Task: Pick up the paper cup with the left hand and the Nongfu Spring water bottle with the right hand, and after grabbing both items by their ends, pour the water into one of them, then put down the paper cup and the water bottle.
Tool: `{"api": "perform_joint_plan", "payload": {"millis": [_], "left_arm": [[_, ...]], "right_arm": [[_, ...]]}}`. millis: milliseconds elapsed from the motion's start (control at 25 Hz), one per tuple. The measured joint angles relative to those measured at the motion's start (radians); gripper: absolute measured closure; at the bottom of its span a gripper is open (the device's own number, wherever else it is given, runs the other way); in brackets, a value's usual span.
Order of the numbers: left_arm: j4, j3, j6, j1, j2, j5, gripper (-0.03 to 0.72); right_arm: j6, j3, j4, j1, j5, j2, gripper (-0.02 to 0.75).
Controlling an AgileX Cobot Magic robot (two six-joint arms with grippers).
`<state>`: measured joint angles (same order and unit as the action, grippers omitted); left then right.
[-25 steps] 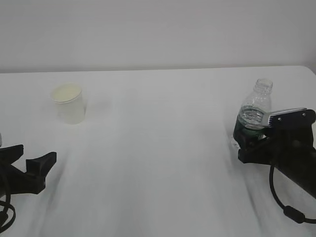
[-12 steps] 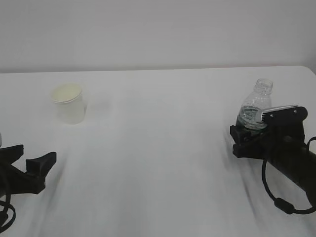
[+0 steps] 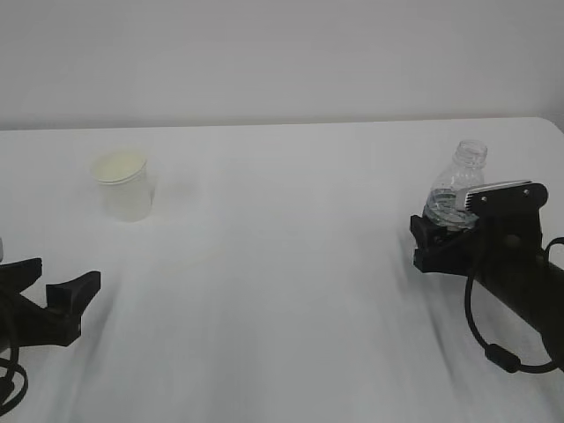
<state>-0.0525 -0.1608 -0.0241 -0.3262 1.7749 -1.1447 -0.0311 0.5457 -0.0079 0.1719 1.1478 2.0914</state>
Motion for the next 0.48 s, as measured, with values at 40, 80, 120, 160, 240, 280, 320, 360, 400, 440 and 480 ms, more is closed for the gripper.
{"api": "perform_joint_plan", "payload": {"millis": [40,80,120,160,240,280,320,360,400,440,480], "left_arm": [[0.0,0.0,0.0,0.0,0.0,0.0,0.099],[0.0,0.0,0.0,0.0,0.0,0.0,0.099],[0.0,0.0,0.0,0.0,0.0,0.0,0.099],[0.0,0.0,0.0,0.0,0.0,0.0,0.099],[0.0,0.0,0.0,0.0,0.0,0.0,0.099],[0.0,0.0,0.0,0.0,0.0,0.0,0.1],[0.0,0.0,0.0,0.0,0.0,0.0,0.1],[0.0,0.0,0.0,0.0,0.0,0.0,0.1],[0.0,0.0,0.0,0.0,0.0,0.0,0.1],[0.0,0.0,0.0,0.0,0.0,0.0,0.1],[0.0,0.0,0.0,0.0,0.0,0.0,0.1]], "right_arm": [[0.0,0.0,0.008,0.0,0.0,0.0,0.151],[0.0,0.0,0.008,0.0,0.0,0.0,0.151],[0.0,0.0,0.008,0.0,0.0,0.0,0.15],[0.0,0.0,0.008,0.0,0.0,0.0,0.151],[0.0,0.0,0.008,0.0,0.0,0.0,0.16],[-0.002,0.0,0.008,0.0,0.0,0.0,0.175],[-0.008,0.0,0.008,0.0,0.0,0.0,0.19],[-0.013,0.0,0.008,0.0,0.0,0.0,0.209],[-0.017,0.0,0.008,0.0,0.0,0.0,0.224],[-0.022,0.0,0.008,0.0,0.0,0.0,0.232],[-0.026,0.0,0.008,0.0,0.0,0.0,0.239]]}}
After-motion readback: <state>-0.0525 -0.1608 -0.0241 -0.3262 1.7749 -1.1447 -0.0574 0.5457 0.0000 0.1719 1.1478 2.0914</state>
